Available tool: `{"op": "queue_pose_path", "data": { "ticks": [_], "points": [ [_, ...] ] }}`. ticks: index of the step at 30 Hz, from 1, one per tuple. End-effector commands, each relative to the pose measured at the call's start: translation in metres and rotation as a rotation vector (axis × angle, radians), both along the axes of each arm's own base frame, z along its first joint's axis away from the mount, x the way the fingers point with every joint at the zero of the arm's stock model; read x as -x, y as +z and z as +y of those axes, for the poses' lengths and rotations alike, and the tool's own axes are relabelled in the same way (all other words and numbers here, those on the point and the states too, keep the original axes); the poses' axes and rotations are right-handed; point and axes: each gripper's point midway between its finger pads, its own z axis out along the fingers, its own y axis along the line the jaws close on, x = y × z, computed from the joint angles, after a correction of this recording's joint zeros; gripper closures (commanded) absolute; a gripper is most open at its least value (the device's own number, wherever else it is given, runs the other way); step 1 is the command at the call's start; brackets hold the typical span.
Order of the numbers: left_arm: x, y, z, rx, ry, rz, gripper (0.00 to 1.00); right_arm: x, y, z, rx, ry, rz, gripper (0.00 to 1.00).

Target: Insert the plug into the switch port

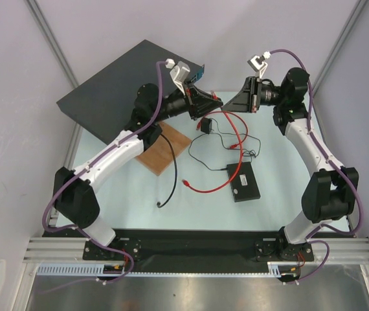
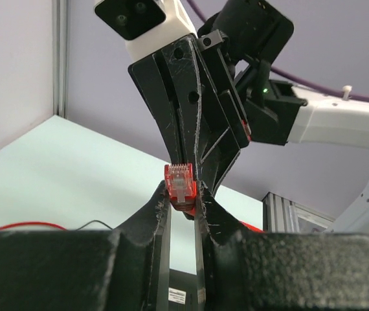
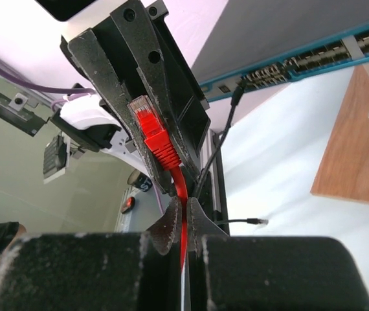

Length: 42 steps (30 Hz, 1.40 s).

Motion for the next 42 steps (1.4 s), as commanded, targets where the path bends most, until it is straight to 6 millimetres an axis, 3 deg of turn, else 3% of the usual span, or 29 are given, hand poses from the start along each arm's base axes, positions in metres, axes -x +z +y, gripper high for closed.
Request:
{"op": "queue_pose_path", "data": {
  "ticks": [1, 5, 7, 8, 10, 11, 14, 15, 16, 18, 20, 23, 25, 26, 28, 29, 36, 42],
  "points": [
    [0.019, 0.019, 0.010, 0.014, -0.012, -0.063, 1.00, 0.001, 0.007, -0.008, 0.032, -0.055, -0.026, 1.00],
    [0.023, 0.015, 0.009, 0.009, -0.030, -0.061, 1.00, -0.002, 0.006, -0.010, 0.056, -0.077, -0.052, 0.98],
    [0.025, 0.015, 0.008, 0.009, -0.045, -0.058, 1.00, -0.003, 0.000, -0.013, 0.076, -0.094, -0.041, 0.85],
    [0.028, 0.014, 0.007, 0.006, -0.065, -0.058, 1.00, -0.006, -0.001, -0.018, 0.084, -0.111, -0.052, 0.70],
    [0.033, 0.014, 0.006, 0.008, -0.100, -0.051, 1.00, -0.012, -0.004, -0.028, 0.106, -0.145, -0.081, 0.57],
    [0.037, 0.010, 0.004, 0.000, -0.138, -0.044, 1.00, -0.018, -0.003, -0.038, 0.113, -0.177, -0.089, 0.46],
    [0.047, 0.005, 0.001, -0.014, -0.211, -0.026, 1.00, -0.024, 0.011, -0.049, 0.132, -0.208, -0.167, 0.32],
    [0.051, -0.003, -0.001, -0.038, -0.254, -0.006, 1.00, -0.032, 0.015, -0.066, 0.142, -0.254, -0.191, 0.31],
    [0.054, -0.002, -0.002, -0.047, -0.284, -0.006, 1.00, -0.033, 0.023, -0.071, 0.157, -0.260, -0.240, 0.30],
    [0.058, -0.017, -0.006, -0.093, -0.358, 0.046, 1.00, -0.034, 0.027, -0.075, 0.181, -0.268, -0.297, 0.29],
    [0.064, -0.016, -0.008, -0.107, -0.424, 0.054, 0.99, -0.029, 0.032, -0.076, 0.210, -0.257, -0.380, 0.30],
    [0.070, -0.030, -0.012, -0.148, -0.531, 0.128, 1.00, -0.018, 0.034, -0.072, 0.245, -0.235, -0.491, 0.34],
    [0.074, -0.037, -0.013, -0.172, -0.600, 0.168, 0.99, -0.005, 0.029, -0.063, 0.269, -0.196, -0.524, 0.38],
    [0.076, -0.038, -0.013, -0.177, -0.620, 0.173, 0.99, -0.004, 0.027, -0.066, 0.309, -0.196, -0.638, 0.39],
    [0.080, -0.040, -0.015, -0.189, -0.661, 0.182, 0.98, 0.019, 0.016, -0.049, 0.333, -0.117, -0.661, 0.39],
    [0.083, -0.042, -0.016, -0.197, -0.678, 0.199, 0.98, 0.023, 0.014, -0.048, 0.357, -0.099, -0.748, 0.39],
    [0.105, -0.051, -0.021, -0.234, -0.822, 0.230, 0.93, 0.061, -0.019, -0.049, 0.438, 0.081, -0.912, 0.39],
    [0.113, -0.064, -0.027, -0.256, -0.871, 0.288, 0.94, 0.078, -0.034, -0.052, 0.494, 0.150, -1.086, 0.41]
  ]
}}
